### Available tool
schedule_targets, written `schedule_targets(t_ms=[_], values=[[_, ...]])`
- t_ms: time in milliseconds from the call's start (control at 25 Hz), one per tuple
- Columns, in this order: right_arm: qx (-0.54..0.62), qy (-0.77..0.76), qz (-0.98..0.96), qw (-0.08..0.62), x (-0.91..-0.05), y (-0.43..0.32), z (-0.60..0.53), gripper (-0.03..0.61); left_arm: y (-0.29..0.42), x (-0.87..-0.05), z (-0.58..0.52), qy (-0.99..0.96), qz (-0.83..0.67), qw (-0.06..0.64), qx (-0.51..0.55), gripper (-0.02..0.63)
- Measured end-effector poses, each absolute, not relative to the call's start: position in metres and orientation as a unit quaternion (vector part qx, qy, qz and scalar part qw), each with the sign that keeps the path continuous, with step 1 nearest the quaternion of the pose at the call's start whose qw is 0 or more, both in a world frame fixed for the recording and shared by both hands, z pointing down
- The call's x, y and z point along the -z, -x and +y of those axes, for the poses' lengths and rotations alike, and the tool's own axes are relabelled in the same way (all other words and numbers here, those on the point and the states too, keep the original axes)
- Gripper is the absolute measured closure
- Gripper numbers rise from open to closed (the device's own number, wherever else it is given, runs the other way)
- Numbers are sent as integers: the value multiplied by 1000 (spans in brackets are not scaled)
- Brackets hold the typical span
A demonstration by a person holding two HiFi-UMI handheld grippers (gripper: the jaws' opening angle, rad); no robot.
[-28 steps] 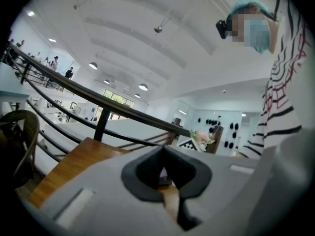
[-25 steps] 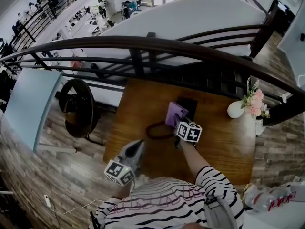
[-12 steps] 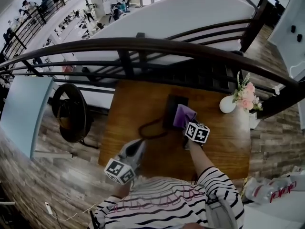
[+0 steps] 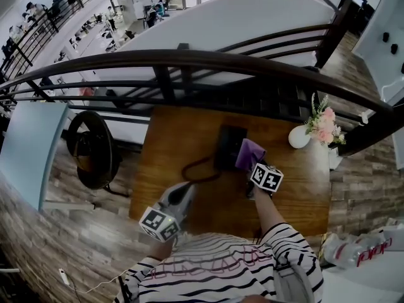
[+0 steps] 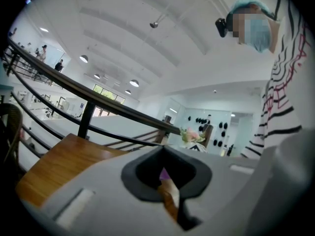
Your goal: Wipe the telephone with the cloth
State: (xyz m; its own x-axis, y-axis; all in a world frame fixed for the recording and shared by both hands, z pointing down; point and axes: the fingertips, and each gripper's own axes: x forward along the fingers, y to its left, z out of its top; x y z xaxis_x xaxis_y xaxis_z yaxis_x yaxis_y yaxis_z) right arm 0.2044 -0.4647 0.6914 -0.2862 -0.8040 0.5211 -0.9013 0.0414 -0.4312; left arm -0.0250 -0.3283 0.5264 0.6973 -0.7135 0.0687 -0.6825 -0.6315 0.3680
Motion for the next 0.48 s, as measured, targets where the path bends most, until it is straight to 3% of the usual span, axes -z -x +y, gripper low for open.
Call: schedule_targets(t_ms=[480], values=[[-367,-483,-794,31,-660,-84,-443,543,51,-522,-313,-890,-415,182,45,611]])
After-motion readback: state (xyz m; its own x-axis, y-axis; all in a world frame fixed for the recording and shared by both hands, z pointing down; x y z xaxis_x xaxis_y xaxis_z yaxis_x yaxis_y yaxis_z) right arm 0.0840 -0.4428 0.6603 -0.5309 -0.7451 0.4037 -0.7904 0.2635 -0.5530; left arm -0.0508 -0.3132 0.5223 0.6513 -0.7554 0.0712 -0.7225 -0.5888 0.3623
